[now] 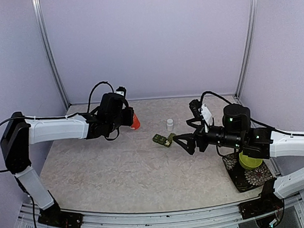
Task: Sort the pills into containers
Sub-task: Place the pill bottle at the center of the board.
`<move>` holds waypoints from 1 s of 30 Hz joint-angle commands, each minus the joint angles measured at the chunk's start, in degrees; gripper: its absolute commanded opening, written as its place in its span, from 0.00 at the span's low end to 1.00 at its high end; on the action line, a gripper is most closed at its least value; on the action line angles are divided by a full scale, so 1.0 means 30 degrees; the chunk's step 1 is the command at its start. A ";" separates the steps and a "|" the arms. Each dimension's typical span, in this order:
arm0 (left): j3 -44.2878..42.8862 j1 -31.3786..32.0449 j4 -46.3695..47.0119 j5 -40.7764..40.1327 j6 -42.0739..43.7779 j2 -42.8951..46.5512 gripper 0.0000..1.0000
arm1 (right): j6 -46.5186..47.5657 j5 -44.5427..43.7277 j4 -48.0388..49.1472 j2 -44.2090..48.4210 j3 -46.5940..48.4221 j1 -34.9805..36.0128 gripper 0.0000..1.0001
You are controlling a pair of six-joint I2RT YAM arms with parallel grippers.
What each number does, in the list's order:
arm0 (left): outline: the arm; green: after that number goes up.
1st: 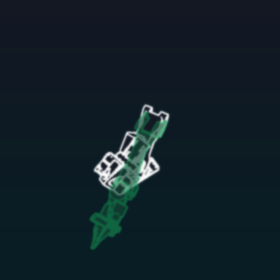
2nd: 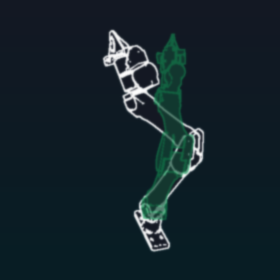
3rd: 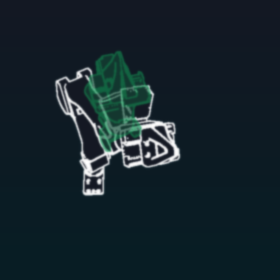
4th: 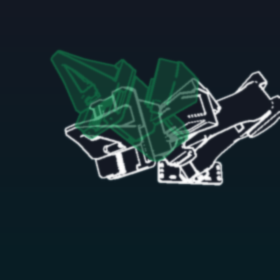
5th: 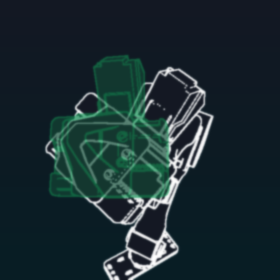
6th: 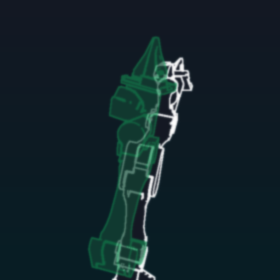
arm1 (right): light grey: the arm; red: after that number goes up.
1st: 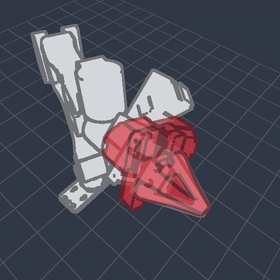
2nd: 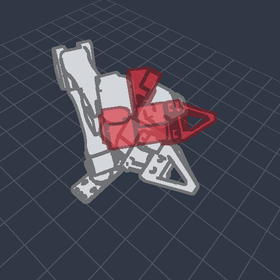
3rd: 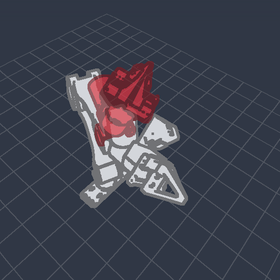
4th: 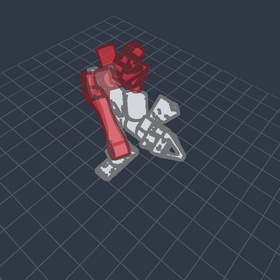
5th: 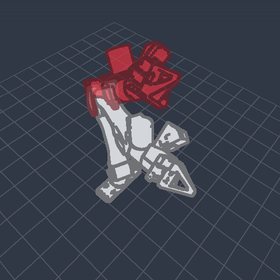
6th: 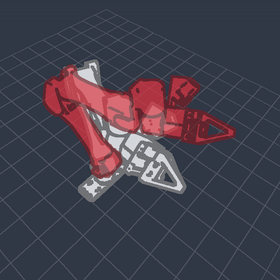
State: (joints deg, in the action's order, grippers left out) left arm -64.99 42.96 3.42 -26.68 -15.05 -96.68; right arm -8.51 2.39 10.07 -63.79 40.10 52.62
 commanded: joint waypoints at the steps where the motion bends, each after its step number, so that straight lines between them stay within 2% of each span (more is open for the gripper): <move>1: -0.2417 -0.0426 0.0832 -0.1126 0.1448 -0.2333 0.40 | 0.0058 -0.0564 -0.0194 0.0754 -0.0406 -0.0189 1.00; 11: -0.8476 -0.1495 0.1040 -0.0397 0.3701 -0.7552 0.41 | -0.0168 -0.0990 -0.0629 0.1551 -0.0961 -0.0197 1.00; 23: -1.1570 -0.1567 0.1018 0.0243 0.4243 -1.1083 0.41 | -0.0508 -0.1058 -0.0747 0.1461 -0.1023 -0.0204 1.00; 30: -1.2165 -0.1539 0.0833 0.0425 0.4229 -1.1887 0.45 | -0.0670 -0.0998 -0.0594 0.1214 -0.1115 -0.0214 1.00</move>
State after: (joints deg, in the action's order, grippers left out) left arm -98.96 38.28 5.32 -25.96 -2.90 -131.46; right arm -9.72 -0.23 8.64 -60.07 37.56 52.58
